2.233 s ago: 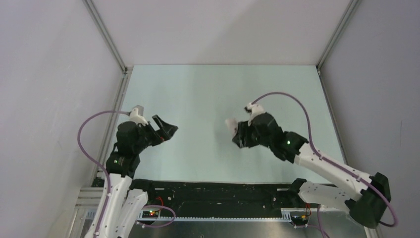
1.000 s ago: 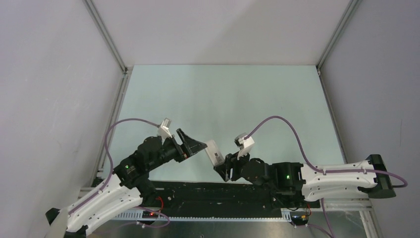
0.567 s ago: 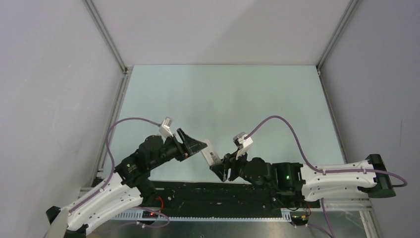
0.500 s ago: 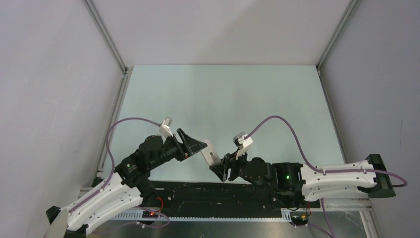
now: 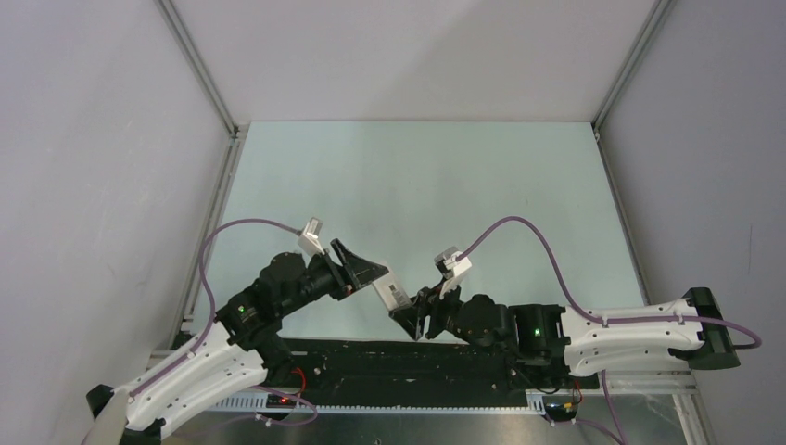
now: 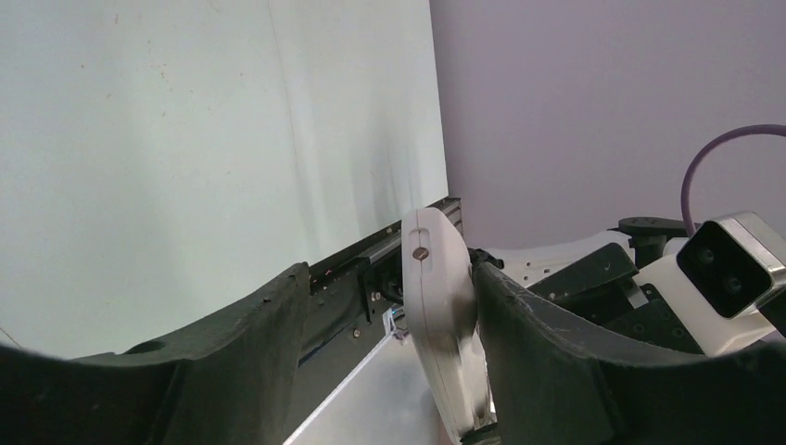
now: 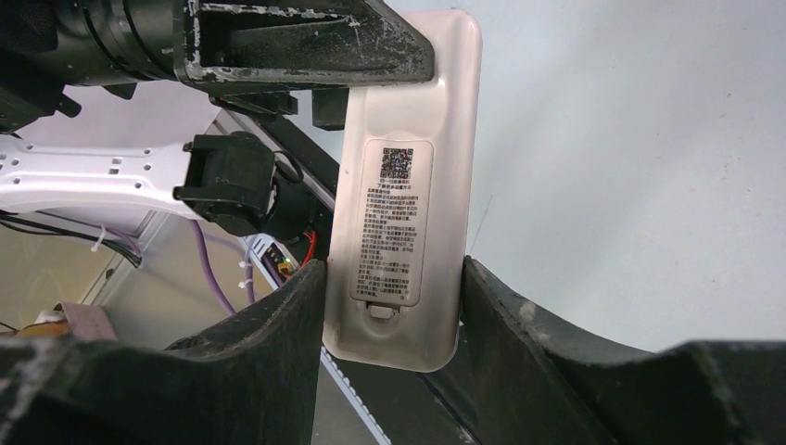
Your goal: Load the batteries into the remote control
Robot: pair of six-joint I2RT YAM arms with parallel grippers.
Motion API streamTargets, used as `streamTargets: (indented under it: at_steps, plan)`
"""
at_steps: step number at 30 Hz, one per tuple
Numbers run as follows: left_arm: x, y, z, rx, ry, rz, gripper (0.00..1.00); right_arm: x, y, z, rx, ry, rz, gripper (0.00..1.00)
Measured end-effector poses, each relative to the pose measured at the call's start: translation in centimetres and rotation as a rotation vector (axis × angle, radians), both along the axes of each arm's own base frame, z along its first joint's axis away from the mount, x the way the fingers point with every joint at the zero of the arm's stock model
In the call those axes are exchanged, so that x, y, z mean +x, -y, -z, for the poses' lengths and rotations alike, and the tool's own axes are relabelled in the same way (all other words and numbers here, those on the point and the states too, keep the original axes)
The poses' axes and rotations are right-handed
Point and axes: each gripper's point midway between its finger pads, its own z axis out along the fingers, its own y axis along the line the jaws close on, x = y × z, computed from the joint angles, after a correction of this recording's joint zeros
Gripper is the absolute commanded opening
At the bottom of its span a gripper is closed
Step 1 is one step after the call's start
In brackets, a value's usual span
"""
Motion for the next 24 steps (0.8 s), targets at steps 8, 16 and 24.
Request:
streamTargets:
  at_steps: [8,16,24]
  plan:
    - [-0.03,0.04,-0.09,-0.003,0.002,0.003,0.59,-0.06,-0.09,-0.15,0.005,0.003,-0.004,0.17]
    - [0.03,0.24,-0.16,-0.008,0.002,0.007,0.40,-0.02,-0.10,-0.03,0.001,0.003,-0.001,0.18]
    - [-0.11,0.32,-0.77,-0.031,0.012,0.014,0.10,0.25,-0.36,0.66,-0.023,0.007,0.000,0.25]
